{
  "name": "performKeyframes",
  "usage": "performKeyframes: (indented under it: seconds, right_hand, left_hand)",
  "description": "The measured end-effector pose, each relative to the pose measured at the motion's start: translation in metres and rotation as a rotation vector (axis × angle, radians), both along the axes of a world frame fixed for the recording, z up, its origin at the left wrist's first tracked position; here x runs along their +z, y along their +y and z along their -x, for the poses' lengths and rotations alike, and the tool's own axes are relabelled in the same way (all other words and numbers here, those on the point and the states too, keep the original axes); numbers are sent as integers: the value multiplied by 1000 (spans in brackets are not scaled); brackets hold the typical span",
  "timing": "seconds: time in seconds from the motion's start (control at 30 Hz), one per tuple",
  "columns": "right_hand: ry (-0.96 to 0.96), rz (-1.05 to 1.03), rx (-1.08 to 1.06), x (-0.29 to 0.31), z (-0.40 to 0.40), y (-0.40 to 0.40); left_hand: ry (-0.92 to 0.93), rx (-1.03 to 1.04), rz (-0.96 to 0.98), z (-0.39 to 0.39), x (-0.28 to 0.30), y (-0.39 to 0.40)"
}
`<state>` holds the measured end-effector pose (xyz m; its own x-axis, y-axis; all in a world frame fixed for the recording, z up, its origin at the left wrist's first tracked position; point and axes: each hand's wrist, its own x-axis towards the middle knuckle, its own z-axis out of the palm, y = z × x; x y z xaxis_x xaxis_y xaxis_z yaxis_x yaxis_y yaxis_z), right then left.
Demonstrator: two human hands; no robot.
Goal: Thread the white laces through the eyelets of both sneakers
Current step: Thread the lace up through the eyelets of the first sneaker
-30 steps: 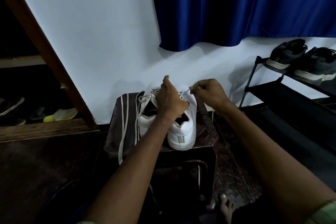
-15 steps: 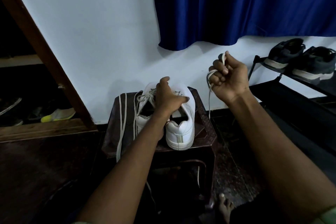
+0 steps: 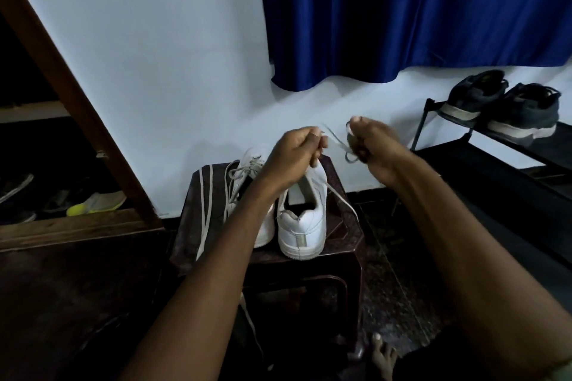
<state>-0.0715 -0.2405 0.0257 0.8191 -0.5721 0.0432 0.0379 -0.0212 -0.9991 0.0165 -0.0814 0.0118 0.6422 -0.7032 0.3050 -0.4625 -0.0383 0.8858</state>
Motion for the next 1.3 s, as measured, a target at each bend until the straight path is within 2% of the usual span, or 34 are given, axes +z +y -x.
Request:
performKeyframes:
  seconds: [0.1,0.2,0.3,0.37,0.4,0.47,0.57,0.63,0.73,0.8,0.9,0.97,1.03,1.13,1.23,1.3]
  right_hand:
    - [126,-8,88,-13,-3,26]
    - [216,-64,232,-23,-15,44]
    - [212,80,142,-23,-16,49]
    - [120,116,88,-24,-15,49]
    - [42,89,77,-24,-14,48]
    - [-134,-122,73,-17,-12,49]
    - [-351,-491,112,7,-9,49]
    - [-426,-546,155,17,-8,43]
    - [-413,-439,139,17,-7,26]
    - [-311,-210,42,11,-2,14]
    - [-4,277,20,4,6,8]
    - [216,417,167,0,7,17]
    - [291,409,280,-5,5,27]
    - [140,254,384,-6,2,34]
    - [11,42,320,-5,-4,34]
    - [4,31,245,-8,-10,36]
  left_hand:
    - [-77,135,71,0,1,-2]
    - [217,170,192,6,2,-8]
    - [444,200,318,1,4,-8]
    - [515,202,346,0,4,-5]
    - [474,213,310,-2,2,-4]
    - [342,215,198,-3,-3,-4]
    - [326,24,56,8,1,-4]
    - [302,-178,-81,14,5,-1]
    - [190,-370,-284,22,9,6]
    - [86,-346,-312,19,9,9]
    - [137,-143,-129,7,13,14]
    - [200,12,21,-4,13,16]
    - [179,122,50,-9,10,15]
    - [244,171,56,-5,8,12]
    - [302,160,74,1,6,8]
    - [284,178,106,1,5,7]
